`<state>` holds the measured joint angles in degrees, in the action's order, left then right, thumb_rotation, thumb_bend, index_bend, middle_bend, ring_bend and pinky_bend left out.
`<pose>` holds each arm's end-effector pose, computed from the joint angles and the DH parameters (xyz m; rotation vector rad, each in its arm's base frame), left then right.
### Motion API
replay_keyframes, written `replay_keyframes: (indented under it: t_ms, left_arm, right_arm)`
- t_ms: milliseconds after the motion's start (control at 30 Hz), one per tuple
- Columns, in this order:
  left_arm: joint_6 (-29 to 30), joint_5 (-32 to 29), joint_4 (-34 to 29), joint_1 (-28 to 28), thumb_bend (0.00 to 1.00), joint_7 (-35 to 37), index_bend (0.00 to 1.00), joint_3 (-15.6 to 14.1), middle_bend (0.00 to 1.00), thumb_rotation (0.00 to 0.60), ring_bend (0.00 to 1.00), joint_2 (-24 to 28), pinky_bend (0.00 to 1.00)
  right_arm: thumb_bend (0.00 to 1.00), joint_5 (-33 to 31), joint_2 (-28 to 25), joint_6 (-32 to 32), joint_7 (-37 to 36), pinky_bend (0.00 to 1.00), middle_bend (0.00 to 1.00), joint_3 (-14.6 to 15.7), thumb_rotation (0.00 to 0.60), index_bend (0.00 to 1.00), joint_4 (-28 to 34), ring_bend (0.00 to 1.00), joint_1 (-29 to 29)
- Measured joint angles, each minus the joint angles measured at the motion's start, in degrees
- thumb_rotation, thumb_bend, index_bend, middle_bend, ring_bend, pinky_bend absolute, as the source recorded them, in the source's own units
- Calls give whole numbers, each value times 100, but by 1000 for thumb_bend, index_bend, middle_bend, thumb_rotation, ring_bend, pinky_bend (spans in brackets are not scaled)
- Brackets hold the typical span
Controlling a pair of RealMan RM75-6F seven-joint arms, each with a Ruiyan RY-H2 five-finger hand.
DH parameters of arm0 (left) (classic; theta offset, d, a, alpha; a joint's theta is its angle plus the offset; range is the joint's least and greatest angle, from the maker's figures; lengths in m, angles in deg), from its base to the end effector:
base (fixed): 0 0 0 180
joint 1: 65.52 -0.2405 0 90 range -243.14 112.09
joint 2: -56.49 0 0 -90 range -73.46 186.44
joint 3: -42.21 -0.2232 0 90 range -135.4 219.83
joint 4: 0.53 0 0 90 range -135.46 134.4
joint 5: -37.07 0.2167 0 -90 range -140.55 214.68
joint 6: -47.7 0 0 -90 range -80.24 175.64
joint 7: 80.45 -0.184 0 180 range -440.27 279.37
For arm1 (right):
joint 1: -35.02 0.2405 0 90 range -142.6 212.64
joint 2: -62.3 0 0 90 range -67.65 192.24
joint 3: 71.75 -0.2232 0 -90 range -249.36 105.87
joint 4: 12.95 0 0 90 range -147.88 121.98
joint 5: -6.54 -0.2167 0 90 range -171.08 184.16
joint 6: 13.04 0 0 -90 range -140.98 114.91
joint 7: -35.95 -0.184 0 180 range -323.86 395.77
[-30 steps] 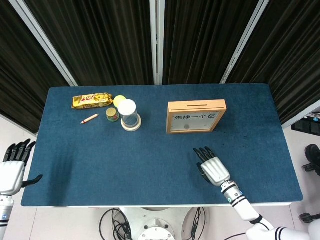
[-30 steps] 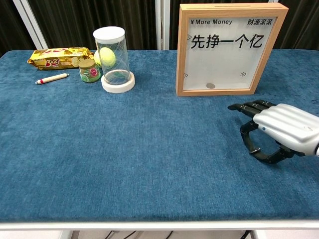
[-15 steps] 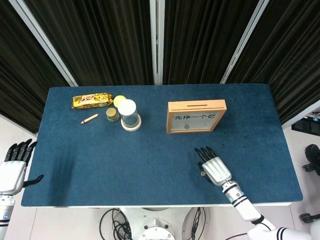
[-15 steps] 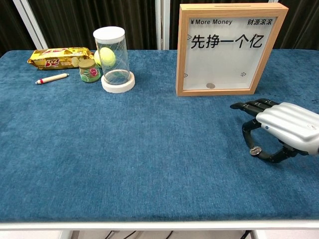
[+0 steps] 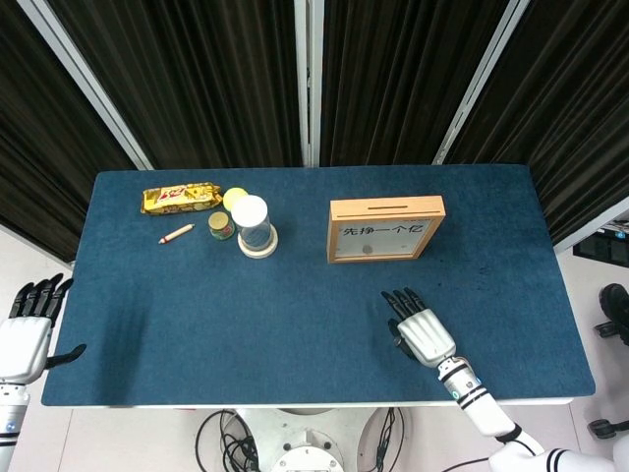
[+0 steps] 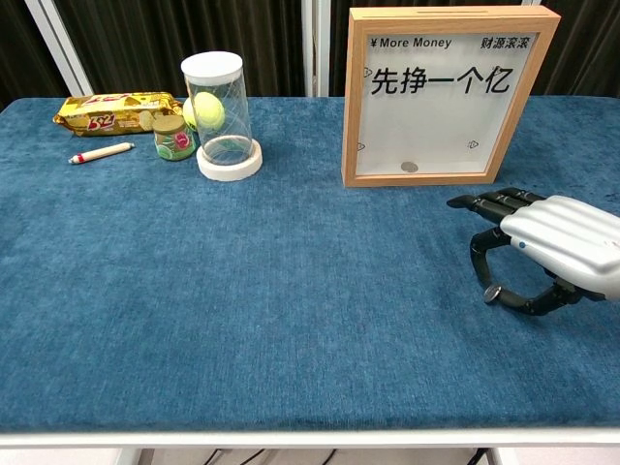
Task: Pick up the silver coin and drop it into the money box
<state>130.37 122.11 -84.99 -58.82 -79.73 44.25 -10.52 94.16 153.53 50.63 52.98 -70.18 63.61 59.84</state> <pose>-0.3070 0.2275 0.1303 -1.4295 -0.8728 -0.8314 -0.2000 -0.2652 -0.0588 1.9928 -0.7798 0.8086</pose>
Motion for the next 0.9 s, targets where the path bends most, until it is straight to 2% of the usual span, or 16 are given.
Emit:
replay_keyframes:
  t_ms: [367,900]
  left_arm:
    - [12,16,7,-12,124,22,52,-13,0,600,0,6,0]
    - [40,38,-17,-28,123,78,52,-20,1,600,0,31,0]
  right_arm:
    - [303,11,-5,-18,-13,0,0,5,600,519,20,0,10]
    - [325,58,-30,-21,-64,0,0,29,600,631,44,0,20]
